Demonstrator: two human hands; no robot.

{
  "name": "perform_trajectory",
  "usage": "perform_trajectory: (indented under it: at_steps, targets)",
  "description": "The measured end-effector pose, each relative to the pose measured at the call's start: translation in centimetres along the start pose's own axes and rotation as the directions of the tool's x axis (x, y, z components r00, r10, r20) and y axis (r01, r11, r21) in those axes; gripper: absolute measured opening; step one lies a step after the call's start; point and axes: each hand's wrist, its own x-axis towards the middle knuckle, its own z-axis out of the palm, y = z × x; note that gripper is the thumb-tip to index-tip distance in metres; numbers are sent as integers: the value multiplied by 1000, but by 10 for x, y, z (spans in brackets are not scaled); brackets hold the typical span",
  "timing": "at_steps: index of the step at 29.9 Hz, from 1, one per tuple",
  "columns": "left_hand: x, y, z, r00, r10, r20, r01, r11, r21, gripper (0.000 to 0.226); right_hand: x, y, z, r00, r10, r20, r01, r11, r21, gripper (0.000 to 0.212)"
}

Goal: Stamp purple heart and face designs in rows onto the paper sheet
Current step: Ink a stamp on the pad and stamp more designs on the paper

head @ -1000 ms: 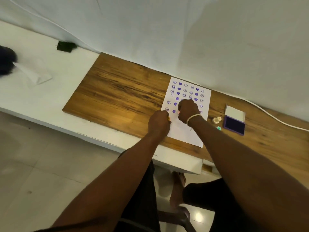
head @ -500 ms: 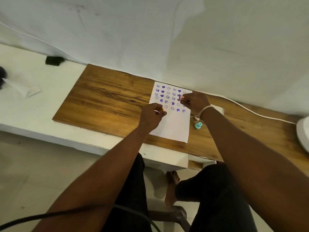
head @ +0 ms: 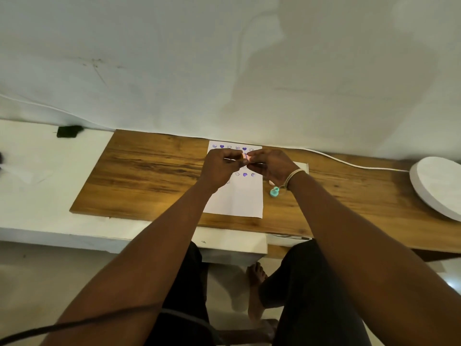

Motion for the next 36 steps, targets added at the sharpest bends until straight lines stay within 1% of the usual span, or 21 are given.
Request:
perform_trajectory:
  at_steps: [4,7,10,12,14,15,17,19,20,22,24,25,26,27,28,29,31,33,36]
  targets:
    - [2,12,7,999,24,39,-27,998,59,36,-4,-3,-11,1000,-9,-9,9,999,-36,15]
    - [5,14,14,996,6,85,-13,996,86,34,-7,-3,-21,999,-46,28,47,999,-26,14]
    - [8,17,19,994,-49,101,48,999,17,32,-7,-3,-29,996,-77,41,79,995,-58,14]
    - [10,18,21,992,-54,115,57,998,-22,30,-7,-5,-33,995,-83,51,88,991,-105,18]
    - [13,18,24,990,-39,133,43,999,-29,28,-9,-8,-39,996,-59,67,65,993,-94,22]
    - [14,18,25,989,-22,143,24,1000,-11,28,-10,-10,-41,996,-39,75,44,997,-68,21]
    - [14,19,30,986,16,165,-30,996,78,30,-10,-12,-45,997,6,78,-2,999,-54,15]
    - [16,18,37,983,48,176,-78,982,169,32,-8,-10,-50,998,43,56,-38,996,-85,15]
    - [16,18,40,983,63,173,-96,978,187,32,-5,-9,-53,998,52,40,-48,993,-104,17]
    - [17,16,45,983,87,162,-116,977,179,34,-1,-9,-55,999,42,12,-40,991,-128,19]
    - [19,10,48,984,49,171,-70,990,122,48,6,-12,-57,999,-13,-43,4,982,-188,21]
    - [20,4,49,984,3,178,-22,994,106,59,13,-14,-59,993,-68,-99,38,960,-278,22]
    - [21,-4,49,983,-51,174,31,993,111,69,21,-16,-64,976,-140,-166,62,911,-407,24]
    - [20,-11,48,982,-94,162,74,989,125,76,30,-17,-69,950,-214,-226,58,836,-546,27]
    - [20,-22,46,981,-131,145,111,985,135,79,39,-16,-74,924,-271,-269,22,742,-670,30]
    - [20,-32,43,979,-158,132,138,980,146,79,47,-15,-78,909,-307,-282,-19,645,-764,31]
    - [17,-51,36,974,-195,116,173,969,176,75,61,-8,-80,918,-313,-243,-65,487,-871,29]
    - [15,-64,32,972,-208,106,181,958,221,68,73,3,-78,941,-281,-188,-68,387,-919,23]
    - [18,-72,33,981,-170,97,131,938,322,57,86,19,-74,965,-236,-111,-48,258,-965,18]
